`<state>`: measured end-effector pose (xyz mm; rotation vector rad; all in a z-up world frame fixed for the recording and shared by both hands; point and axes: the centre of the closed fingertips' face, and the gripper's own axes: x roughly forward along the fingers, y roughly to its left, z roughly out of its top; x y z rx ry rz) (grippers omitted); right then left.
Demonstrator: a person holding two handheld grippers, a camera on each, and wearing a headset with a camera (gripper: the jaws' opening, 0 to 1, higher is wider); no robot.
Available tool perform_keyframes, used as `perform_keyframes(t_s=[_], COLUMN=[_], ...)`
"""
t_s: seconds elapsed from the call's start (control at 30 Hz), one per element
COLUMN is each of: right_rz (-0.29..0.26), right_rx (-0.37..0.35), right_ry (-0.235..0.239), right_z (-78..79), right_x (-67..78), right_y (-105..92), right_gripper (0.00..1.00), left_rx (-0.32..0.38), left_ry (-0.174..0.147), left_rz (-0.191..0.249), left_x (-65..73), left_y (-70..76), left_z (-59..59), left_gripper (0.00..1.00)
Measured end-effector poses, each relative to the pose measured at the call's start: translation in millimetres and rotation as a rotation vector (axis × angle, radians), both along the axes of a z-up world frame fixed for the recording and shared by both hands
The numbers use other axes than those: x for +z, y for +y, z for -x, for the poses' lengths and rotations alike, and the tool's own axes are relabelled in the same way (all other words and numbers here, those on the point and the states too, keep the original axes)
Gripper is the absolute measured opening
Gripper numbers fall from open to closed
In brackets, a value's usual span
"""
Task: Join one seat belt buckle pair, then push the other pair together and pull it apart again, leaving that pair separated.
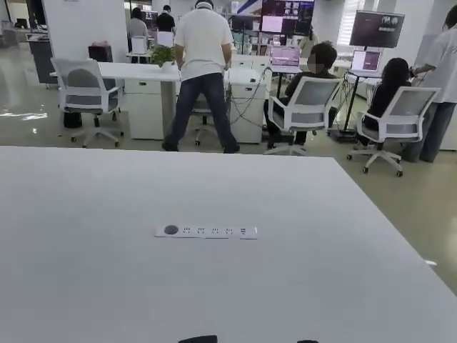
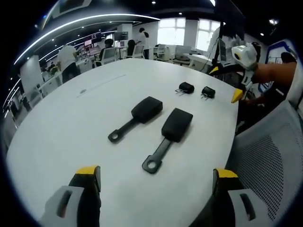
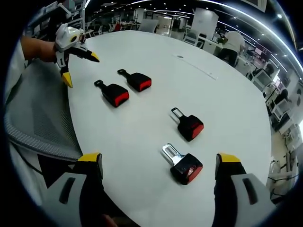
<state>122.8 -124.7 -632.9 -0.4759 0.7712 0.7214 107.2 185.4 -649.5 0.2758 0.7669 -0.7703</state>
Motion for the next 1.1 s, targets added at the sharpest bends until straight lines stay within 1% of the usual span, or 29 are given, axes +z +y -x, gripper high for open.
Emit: perform_keyframes(t_s=[0.23,0.27,0.3,0.5,0.63,0.83,0.87,0.93,1.0,1.1], right_rz=[0.006,0.023,0.029,0.026,0.019,0.021,0.021,0.025,0.019,0.013], right_rx=[0.006,0.016,0.019,0.020,0.013,0.017,0.020,0.029,0.029,0.026], right_ry=[0.006,0.017,0.021,0.015,0.012,0.016,0.018,0.023,0.025,0.022], right_z=[2.0,3.8,4.6,5.3,4.0,3.5,3.8,4.6,3.2,-0.2], right_x=[-1.7,-3.7,-4.2,-2.1,-1.3,-2.1,-2.3,-2.7,-1.8,-0.1], right_y=[0.7,-1.2,-1.9,-1.4,-0.6,-0.8,-0.4,-0.1,-0.5,-1.3], right_gripper=[0.99,0.97,0.96,0.94,0.93,0.92,0.92,0.91,0.89,0.88], left_rx=[0.003,0.001,0.000,-0.002,-0.013,-0.015,-0.018,-0.037,-0.042,-0.034], left_ry=[0.001,0.003,0.004,0.005,0.006,0.004,0.006,0.008,0.002,-0.002], left_rz=[-0.004,-0.005,-0.006,-0.004,-0.019,-0.021,-0.017,-0.023,-0.029,-0.026], left_x=[0.4,-0.4,-0.7,-2.7,-10.2,-7.1,-6.4,-5.7,-4.3,-3.8], left_y=[0.4,0.3,0.2,-0.5,0.8,-0.6,-1.5,-3.5,-4.6,-3.1], left_z=[0.6,1.2,1.7,2.4,3.5,4.0,4.1,5.7,4.4,1.7], left_gripper=[1.00,1.00,1.00,0.99,0.99,0.98,0.98,0.97,0.97,0.96])
